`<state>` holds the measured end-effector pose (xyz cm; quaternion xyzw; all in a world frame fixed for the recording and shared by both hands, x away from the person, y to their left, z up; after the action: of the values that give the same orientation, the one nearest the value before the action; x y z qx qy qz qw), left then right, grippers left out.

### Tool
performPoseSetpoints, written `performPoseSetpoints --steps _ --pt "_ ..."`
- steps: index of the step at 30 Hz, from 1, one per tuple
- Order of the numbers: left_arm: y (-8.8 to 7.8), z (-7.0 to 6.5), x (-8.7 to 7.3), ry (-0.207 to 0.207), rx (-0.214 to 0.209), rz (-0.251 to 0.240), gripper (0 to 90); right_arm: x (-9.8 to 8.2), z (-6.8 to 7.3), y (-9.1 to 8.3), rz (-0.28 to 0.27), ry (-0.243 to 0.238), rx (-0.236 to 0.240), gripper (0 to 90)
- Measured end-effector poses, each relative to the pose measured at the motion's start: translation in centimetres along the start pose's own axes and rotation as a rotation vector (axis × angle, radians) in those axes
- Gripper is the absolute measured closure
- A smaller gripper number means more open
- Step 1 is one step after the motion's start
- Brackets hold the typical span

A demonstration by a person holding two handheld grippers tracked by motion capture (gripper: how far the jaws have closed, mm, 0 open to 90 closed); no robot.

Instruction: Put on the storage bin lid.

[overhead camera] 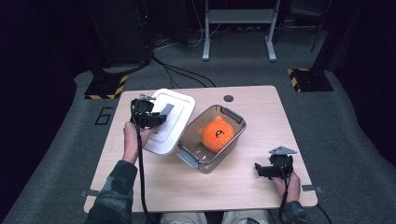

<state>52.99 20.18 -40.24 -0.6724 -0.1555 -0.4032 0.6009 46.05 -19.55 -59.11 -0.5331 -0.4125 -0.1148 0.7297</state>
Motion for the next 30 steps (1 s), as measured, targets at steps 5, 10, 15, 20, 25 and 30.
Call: performPoseSetpoints --steps 5,10,15,20,25,30 --pt "0.3 -1.5 0.6 0.017 -0.035 -0.006 66.4 0.0 0.0 0.0 0.0 0.0 0.0 3.2" --pt "0.4 -2.8 1.2 0.039 -0.051 -0.008 66.4 0.0 0.0 0.0 0.0 -0.003 0.009 3.3" --pt "0.5 -4.1 1.7 0.063 -0.073 -0.007 66.4 0.0 0.0 0.0 -0.001 0.002 0.008 3.0" --pt "0.7 -5.1 2.1 0.084 -0.084 0.001 66.4 0.0 0.0 0.0 -0.001 0.002 0.008 3.0" --pt "1.3 -6.1 2.5 0.094 -0.1 0.009 66.4 0.1 0.0 0.0 -0.003 0.006 0.01 3.7" --pt "1.2 -7.0 3.1 0.113 -0.111 0.004 66.4 0.1 -0.1 0.0 -0.009 0.013 0.003 4.9"
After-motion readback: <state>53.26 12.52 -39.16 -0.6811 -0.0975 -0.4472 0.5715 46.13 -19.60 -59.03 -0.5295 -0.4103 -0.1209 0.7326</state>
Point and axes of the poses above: each handheld gripper's, and its own axes: y roughly forward along the jaws, x roughly out of its top, z roughly to its left, the point moved 9 cm from there along y, roughly forward along the jaws, and after that the axes turned 8 degrees about x, right-handed, at the moved point
